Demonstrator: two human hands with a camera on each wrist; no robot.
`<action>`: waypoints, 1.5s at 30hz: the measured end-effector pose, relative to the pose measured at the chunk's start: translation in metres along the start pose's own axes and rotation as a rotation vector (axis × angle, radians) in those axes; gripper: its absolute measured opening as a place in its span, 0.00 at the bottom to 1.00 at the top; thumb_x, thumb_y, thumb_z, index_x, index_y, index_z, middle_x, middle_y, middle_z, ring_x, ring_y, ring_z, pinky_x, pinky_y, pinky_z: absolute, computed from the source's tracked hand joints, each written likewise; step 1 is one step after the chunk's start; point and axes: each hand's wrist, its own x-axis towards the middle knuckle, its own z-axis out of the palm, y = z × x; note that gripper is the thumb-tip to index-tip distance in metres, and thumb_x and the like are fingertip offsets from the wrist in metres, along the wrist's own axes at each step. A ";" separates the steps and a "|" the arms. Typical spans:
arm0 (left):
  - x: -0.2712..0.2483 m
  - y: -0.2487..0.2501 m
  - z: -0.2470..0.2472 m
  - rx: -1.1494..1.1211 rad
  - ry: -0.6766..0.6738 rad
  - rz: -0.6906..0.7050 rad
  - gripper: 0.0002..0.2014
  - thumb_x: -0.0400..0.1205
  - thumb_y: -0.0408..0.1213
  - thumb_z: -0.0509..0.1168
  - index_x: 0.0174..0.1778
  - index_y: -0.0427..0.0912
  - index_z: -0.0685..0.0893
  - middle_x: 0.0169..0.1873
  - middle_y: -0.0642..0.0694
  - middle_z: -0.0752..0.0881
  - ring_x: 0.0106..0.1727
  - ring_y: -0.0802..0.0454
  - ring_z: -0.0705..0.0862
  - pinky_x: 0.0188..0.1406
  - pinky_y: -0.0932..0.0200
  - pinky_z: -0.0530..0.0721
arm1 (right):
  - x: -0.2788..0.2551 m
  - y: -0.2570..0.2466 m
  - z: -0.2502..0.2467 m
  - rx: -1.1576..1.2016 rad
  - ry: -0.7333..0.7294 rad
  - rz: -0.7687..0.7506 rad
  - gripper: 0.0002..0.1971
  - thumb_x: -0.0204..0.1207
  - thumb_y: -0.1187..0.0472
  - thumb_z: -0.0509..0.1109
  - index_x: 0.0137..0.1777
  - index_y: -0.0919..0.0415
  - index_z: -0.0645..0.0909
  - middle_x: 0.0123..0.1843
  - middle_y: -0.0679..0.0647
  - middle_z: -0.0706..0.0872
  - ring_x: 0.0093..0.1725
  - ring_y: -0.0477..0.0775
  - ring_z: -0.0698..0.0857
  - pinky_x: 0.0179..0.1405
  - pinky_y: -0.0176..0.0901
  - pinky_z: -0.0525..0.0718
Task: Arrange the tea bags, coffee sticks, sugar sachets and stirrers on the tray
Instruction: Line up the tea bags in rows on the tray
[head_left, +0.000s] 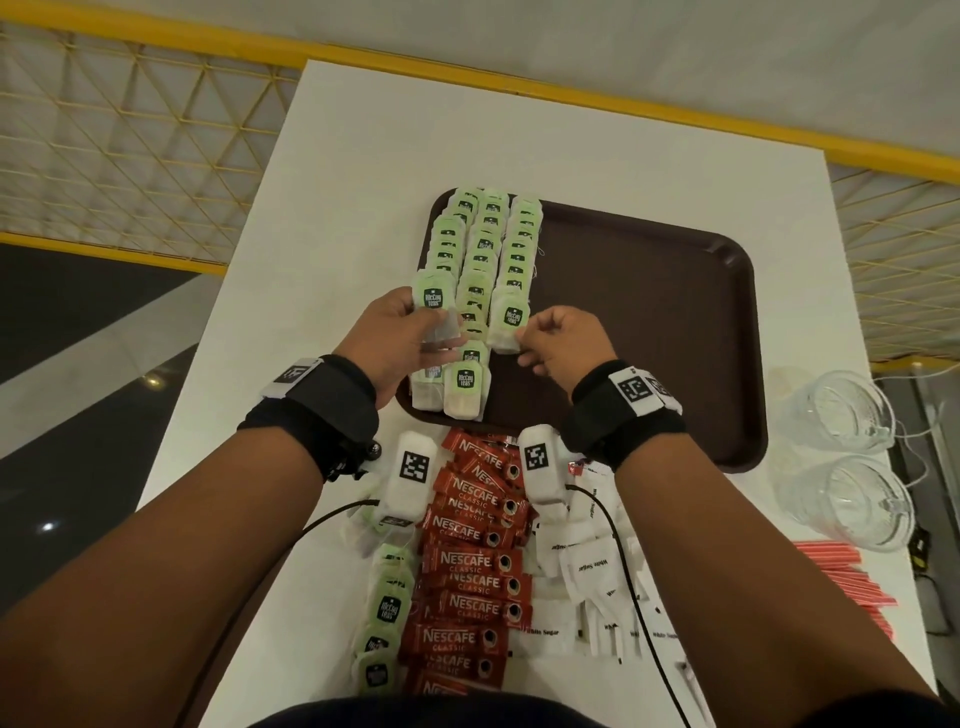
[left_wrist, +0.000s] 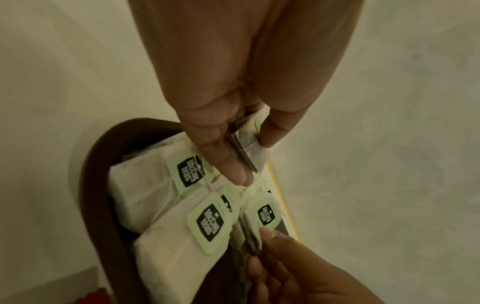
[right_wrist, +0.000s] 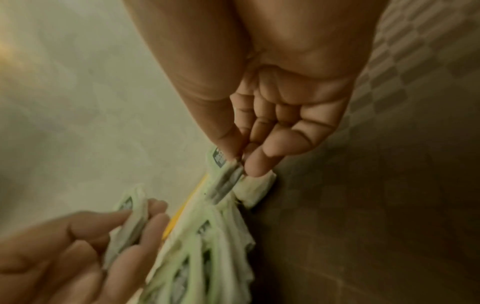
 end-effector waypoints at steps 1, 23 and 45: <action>0.001 -0.001 -0.002 0.039 0.028 0.013 0.10 0.88 0.31 0.60 0.64 0.40 0.80 0.58 0.37 0.88 0.53 0.44 0.90 0.44 0.56 0.90 | 0.003 0.000 0.001 -0.056 0.009 -0.004 0.04 0.79 0.65 0.71 0.44 0.59 0.78 0.39 0.56 0.87 0.29 0.46 0.85 0.28 0.36 0.82; -0.001 -0.009 0.009 0.268 -0.044 0.139 0.16 0.79 0.33 0.74 0.63 0.40 0.83 0.52 0.43 0.92 0.52 0.48 0.91 0.47 0.57 0.90 | -0.016 -0.017 0.010 -0.003 -0.060 -0.096 0.08 0.79 0.60 0.73 0.52 0.64 0.83 0.40 0.55 0.87 0.33 0.44 0.84 0.31 0.35 0.82; -0.012 -0.010 -0.005 0.295 0.049 0.164 0.20 0.75 0.39 0.78 0.52 0.28 0.79 0.50 0.22 0.84 0.43 0.46 0.89 0.43 0.54 0.89 | -0.008 -0.005 0.005 -0.292 0.135 -0.083 0.07 0.77 0.50 0.71 0.41 0.50 0.79 0.45 0.53 0.88 0.44 0.55 0.88 0.48 0.53 0.88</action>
